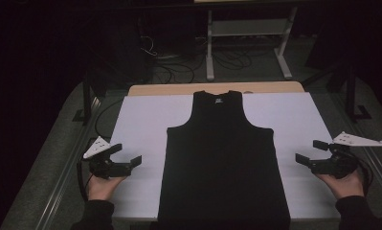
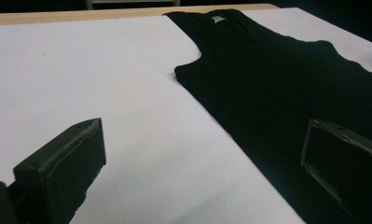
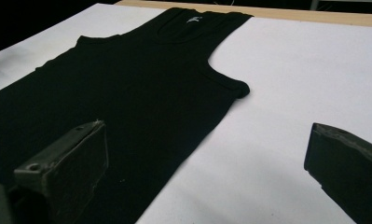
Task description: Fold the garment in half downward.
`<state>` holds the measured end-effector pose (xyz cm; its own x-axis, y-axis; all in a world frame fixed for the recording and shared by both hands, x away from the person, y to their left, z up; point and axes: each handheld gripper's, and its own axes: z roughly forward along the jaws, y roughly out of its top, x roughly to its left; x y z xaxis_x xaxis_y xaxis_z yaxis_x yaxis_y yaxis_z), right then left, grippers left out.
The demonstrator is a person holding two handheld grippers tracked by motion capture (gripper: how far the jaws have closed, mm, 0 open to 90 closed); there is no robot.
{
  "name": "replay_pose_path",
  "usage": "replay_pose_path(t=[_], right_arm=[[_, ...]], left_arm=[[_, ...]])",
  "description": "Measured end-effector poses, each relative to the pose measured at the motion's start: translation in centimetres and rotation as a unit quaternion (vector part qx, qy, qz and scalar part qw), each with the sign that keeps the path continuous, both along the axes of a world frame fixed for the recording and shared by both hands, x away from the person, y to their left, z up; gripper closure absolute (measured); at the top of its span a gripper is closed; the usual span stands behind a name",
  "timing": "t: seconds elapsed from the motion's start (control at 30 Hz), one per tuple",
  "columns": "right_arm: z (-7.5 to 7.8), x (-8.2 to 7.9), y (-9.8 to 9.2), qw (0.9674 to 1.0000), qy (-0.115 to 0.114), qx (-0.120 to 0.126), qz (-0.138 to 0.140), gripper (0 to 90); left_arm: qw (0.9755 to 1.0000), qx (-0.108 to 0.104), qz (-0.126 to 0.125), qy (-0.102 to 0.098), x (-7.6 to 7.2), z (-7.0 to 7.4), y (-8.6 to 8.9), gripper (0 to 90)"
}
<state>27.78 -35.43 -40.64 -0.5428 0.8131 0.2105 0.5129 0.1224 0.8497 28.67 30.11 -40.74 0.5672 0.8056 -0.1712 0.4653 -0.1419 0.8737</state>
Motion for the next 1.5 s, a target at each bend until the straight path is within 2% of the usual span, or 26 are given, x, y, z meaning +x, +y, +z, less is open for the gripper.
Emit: replay_pose_path(t=[0.87,1.2,1.3,1.5], right_arm=[[0.2,0.2,0.4,1.0000,-0.004,-0.001,0.008,0.0],[0.6,0.5,0.9,0.9997,-0.007,-0.012,0.019,0.0],[0.9,0.6,1.1,0.9996,-0.011,-0.016,0.021,0.0],[1.6,1.0,1.5,0.9994,-0.008,-0.025,0.023,0.0]], left_arm=[[0.9999,0.000,-0.012,-0.009,0.2,0.2,-0.3,0.0],[0.9994,0.016,-0.031,-0.006,0.6,0.2,-0.9,0.0],[0.9995,0.014,-0.028,-0.006,0.7,0.3,-1.0,0.0],[0.9990,0.031,-0.032,-0.001,1.0,0.6,-1.4,0.0]])
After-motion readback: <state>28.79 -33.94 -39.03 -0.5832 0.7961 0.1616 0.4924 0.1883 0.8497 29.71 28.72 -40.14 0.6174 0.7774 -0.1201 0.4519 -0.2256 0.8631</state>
